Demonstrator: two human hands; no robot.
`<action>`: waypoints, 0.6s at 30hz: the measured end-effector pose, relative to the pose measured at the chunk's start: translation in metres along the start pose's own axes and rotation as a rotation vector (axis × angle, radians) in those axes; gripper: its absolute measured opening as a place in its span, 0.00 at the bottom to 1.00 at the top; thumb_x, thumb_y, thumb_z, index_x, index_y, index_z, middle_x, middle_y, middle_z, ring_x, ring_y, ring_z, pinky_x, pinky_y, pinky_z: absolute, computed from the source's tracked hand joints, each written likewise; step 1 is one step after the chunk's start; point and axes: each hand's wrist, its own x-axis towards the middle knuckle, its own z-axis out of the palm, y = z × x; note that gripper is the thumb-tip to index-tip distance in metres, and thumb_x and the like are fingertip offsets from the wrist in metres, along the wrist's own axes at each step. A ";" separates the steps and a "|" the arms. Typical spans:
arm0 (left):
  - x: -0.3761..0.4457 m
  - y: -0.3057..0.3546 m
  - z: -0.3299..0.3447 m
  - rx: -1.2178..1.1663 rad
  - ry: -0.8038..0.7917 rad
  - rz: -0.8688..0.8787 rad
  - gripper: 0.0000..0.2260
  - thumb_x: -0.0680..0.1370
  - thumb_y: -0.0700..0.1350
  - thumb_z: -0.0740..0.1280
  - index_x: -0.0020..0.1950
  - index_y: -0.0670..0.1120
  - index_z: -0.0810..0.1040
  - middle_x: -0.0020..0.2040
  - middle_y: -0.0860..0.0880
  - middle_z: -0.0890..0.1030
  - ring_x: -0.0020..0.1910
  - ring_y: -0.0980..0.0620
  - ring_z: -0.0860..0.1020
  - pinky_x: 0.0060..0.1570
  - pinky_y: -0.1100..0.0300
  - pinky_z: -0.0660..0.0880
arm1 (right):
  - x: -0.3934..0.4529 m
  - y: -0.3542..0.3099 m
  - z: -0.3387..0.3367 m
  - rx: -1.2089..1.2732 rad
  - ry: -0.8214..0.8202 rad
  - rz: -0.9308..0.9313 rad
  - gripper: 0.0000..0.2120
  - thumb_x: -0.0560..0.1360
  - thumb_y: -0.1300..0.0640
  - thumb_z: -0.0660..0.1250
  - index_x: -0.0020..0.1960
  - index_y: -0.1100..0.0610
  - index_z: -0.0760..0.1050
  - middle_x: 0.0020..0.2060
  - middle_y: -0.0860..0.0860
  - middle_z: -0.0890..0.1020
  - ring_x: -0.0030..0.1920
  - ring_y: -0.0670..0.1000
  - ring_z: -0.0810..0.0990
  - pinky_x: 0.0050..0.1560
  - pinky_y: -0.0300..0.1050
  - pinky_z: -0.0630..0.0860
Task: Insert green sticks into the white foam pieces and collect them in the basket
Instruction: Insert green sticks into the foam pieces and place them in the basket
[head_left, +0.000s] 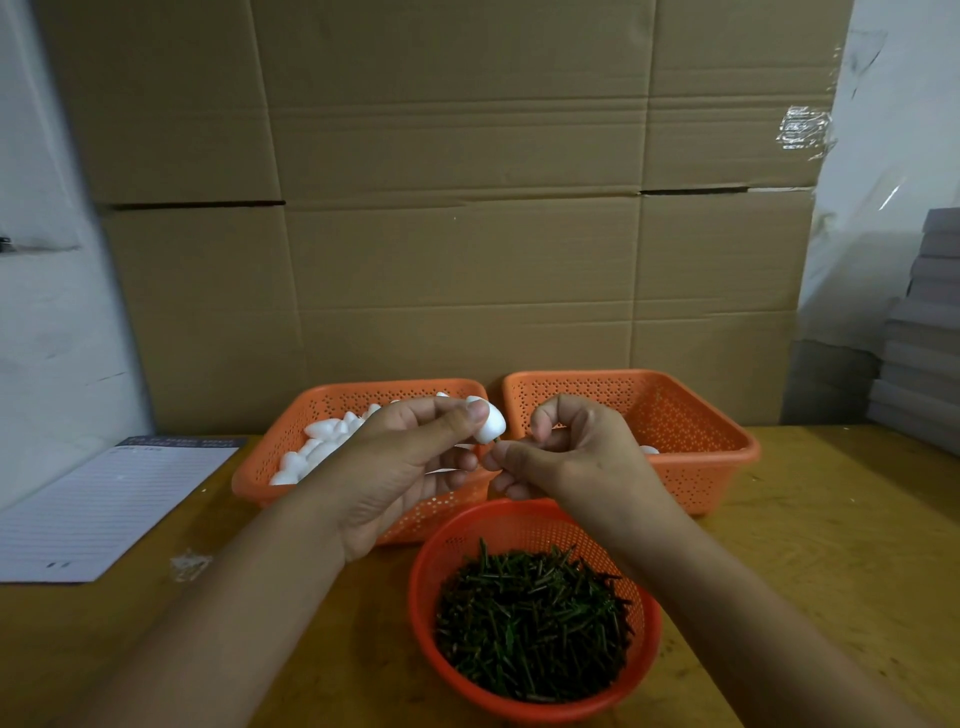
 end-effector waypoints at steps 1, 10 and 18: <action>0.000 0.000 0.000 0.005 0.003 -0.001 0.18 0.66 0.55 0.76 0.50 0.45 0.87 0.45 0.47 0.83 0.38 0.57 0.79 0.40 0.64 0.78 | 0.000 0.000 0.000 -0.001 0.001 0.000 0.13 0.75 0.69 0.70 0.41 0.59 0.67 0.37 0.62 0.85 0.33 0.52 0.84 0.35 0.40 0.81; -0.001 -0.001 0.001 0.042 0.034 0.007 0.22 0.67 0.55 0.75 0.55 0.43 0.85 0.47 0.46 0.84 0.38 0.56 0.79 0.40 0.64 0.78 | 0.000 0.000 0.000 0.004 0.007 0.003 0.12 0.75 0.70 0.70 0.42 0.60 0.68 0.37 0.62 0.86 0.34 0.52 0.84 0.36 0.40 0.82; -0.002 0.004 -0.004 0.054 0.004 0.054 0.15 0.71 0.56 0.76 0.51 0.47 0.87 0.46 0.46 0.81 0.39 0.58 0.79 0.40 0.65 0.77 | 0.004 0.005 -0.003 -0.050 -0.050 0.080 0.06 0.78 0.59 0.69 0.51 0.62 0.80 0.41 0.56 0.87 0.39 0.51 0.85 0.38 0.38 0.80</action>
